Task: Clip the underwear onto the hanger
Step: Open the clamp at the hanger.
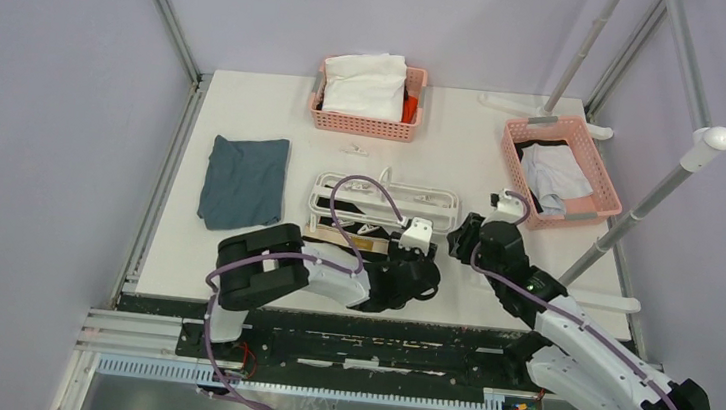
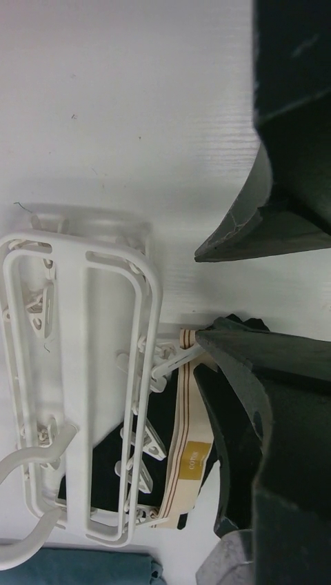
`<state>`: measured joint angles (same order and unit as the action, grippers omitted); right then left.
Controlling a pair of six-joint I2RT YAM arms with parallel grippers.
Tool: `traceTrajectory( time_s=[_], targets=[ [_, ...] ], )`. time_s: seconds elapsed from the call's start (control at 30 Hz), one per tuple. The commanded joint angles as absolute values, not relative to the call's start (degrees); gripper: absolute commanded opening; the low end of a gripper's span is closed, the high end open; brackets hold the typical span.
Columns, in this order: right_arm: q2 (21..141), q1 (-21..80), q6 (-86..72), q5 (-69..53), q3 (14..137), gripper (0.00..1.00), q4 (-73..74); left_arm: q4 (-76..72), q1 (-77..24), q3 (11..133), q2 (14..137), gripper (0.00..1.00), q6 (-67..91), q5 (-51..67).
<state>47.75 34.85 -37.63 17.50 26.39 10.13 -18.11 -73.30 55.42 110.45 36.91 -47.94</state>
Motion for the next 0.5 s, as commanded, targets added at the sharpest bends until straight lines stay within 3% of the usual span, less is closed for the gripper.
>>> traceTrajectory(
  time_s=[0.0, 0.13, 0.3, 0.47],
  targets=[
    [46.0, 34.6, -36.6, 16.9, 26.2, 0.49, 9.8, -20.1, -71.6, 56.8, 111.4, 0.55, 37.6, -50.7],
    [44.6, 34.7, -36.4, 15.5, 25.5, 0.49, 9.9, -22.0, -70.6, 56.0, 112.0, 0.43, 35.9, -49.7],
    [41.0, 34.7, -36.0, 10.1, 23.2, 0.51, 7.9, -25.2, -70.1, 53.3, 109.9, 0.17, 32.1, -47.9],
    [36.4, 34.7, -37.0, 3.8, 19.4, 0.52, 3.3, -32.2, -70.0, 46.5, 103.4, 0.08, 26.4, -43.6]
  ],
)
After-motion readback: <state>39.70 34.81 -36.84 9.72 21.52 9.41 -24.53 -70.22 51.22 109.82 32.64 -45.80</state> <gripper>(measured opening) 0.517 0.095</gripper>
